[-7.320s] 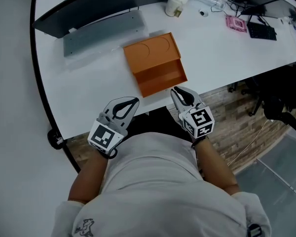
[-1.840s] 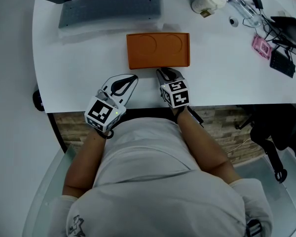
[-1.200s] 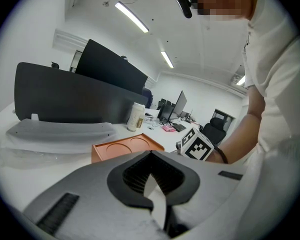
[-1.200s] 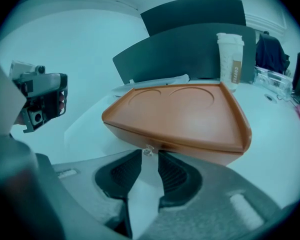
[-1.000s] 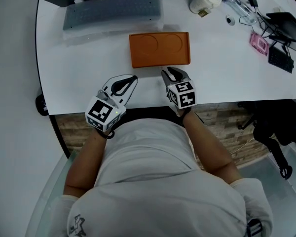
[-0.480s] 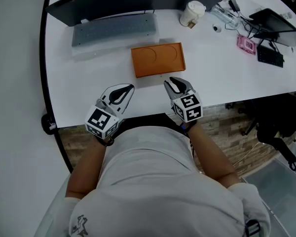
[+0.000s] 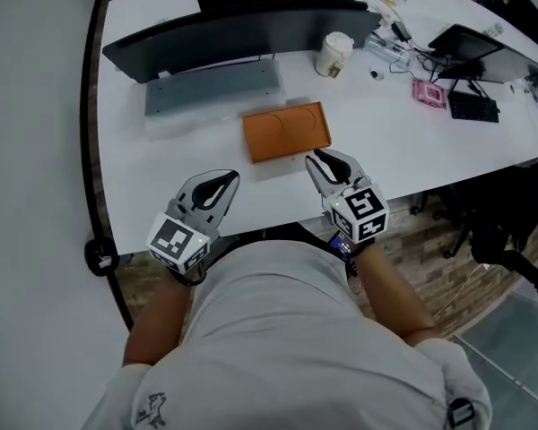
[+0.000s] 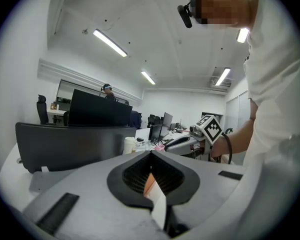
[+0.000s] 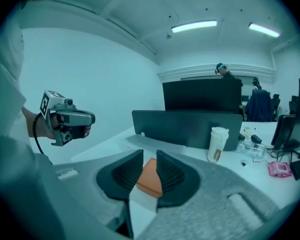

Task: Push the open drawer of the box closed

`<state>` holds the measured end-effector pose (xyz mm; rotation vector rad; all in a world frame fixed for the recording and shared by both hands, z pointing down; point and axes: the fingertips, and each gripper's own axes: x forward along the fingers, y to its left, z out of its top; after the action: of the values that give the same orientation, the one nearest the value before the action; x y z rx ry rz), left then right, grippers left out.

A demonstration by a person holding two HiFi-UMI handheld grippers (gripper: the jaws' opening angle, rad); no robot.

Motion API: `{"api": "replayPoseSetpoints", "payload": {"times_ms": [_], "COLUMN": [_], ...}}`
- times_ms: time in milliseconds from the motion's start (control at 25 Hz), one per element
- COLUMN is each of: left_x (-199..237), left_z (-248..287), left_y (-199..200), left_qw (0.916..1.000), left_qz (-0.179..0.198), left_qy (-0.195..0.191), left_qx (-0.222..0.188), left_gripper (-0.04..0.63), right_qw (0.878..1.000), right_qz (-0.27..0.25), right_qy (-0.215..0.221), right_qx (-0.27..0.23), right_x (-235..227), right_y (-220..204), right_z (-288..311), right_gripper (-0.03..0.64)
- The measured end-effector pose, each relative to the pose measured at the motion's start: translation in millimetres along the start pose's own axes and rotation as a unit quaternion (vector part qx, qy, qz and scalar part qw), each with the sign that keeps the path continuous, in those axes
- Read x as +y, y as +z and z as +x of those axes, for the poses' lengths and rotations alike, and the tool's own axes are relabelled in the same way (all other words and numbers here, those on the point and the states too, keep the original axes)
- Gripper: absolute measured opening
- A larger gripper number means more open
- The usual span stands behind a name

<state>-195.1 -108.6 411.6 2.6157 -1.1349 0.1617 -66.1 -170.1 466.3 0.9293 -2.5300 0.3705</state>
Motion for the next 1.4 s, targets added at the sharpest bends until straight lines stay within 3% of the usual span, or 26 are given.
{"api": "replayPoseSetpoints", "payload": {"times_ms": [520, 1000, 1400], "left_x": [-22, -24, -42], "left_z": [-44, -68, -92], "left_y": [73, 70, 66], "left_qw": [0.9982, 0.9976, 0.9964], "left_qz": [0.033, 0.034, 0.032], "left_qy": [0.001, 0.0, -0.034], "left_qx": [-0.051, -0.06, -0.07], "left_gripper": [-0.002, -0.002, -0.002], "right_qw": [0.994, 0.99, 0.99], "right_qz": [-0.044, -0.063, -0.07], "right_qy": [0.009, 0.004, -0.017], "right_qx": [-0.104, -0.122, -0.12], "right_x": [38, 63, 102], "right_y": [78, 95, 93], "right_z": [-58, -66, -93], "right_gripper": [0.003, 0.003, 0.003]}}
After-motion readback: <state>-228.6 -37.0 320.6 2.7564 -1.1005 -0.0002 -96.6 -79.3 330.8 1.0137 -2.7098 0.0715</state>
